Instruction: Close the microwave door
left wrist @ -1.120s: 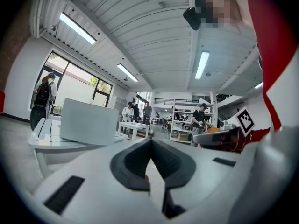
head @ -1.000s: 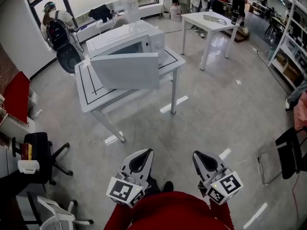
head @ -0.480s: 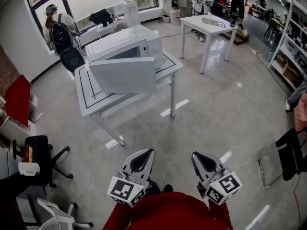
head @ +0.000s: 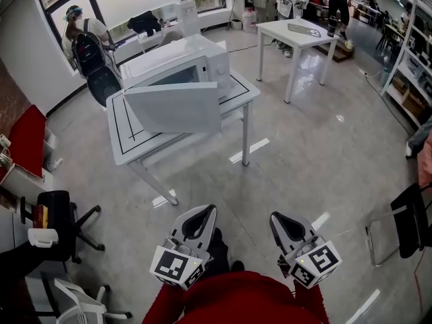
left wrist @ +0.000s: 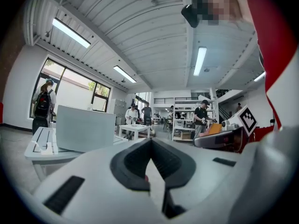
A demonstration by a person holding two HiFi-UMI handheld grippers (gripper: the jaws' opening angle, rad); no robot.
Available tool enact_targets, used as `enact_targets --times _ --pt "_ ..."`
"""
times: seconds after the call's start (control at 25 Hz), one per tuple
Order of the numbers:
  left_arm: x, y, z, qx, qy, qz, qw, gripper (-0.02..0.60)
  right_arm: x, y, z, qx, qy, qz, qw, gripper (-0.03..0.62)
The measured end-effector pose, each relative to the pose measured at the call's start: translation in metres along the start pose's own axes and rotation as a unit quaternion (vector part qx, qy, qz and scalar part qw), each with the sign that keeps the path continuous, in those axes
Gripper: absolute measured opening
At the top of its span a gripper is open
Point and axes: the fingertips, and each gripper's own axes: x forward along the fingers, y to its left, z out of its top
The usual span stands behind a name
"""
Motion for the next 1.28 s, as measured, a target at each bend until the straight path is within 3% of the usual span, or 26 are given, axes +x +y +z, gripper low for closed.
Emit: enact_targets --times 0.4,1.0,1.28 --pt "0.031 0.037 0.007 -0.002 -0.004 0.027 0.9996 0.011 0.040 -0.013 0.016 -0.009 -0.003 0.004 1.000 0.014" --pt "0.130 0.144 0.009 -0.015 0.003 0.020 0.9997 0.011 0.182 -0.046 0.054 -0.045 -0.007 0.010 0.999 0.014" --pt "0.156 0.168 0.005 -0.050 0.005 0.016 0.9986 0.011 0.236 -0.053 0.055 -0.051 0.013 0.027 0.998 0.014"
